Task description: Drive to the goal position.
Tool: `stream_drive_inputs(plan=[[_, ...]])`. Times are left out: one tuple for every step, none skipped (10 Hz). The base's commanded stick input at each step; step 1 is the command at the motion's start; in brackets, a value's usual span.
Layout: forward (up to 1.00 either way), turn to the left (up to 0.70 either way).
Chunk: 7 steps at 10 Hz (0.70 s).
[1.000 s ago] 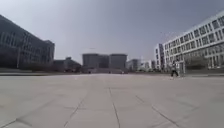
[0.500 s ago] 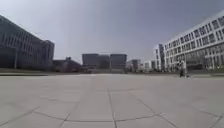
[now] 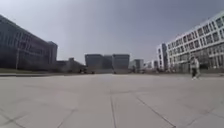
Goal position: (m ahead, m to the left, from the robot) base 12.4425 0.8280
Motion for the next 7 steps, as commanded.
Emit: stream_drive_inputs(plan=[[0.85,0.00],[0.85,0.00],[0.85,0.00],[0.85,0.00],[0.85,0.00],[0.85,0.00],[0.85,0.00]])
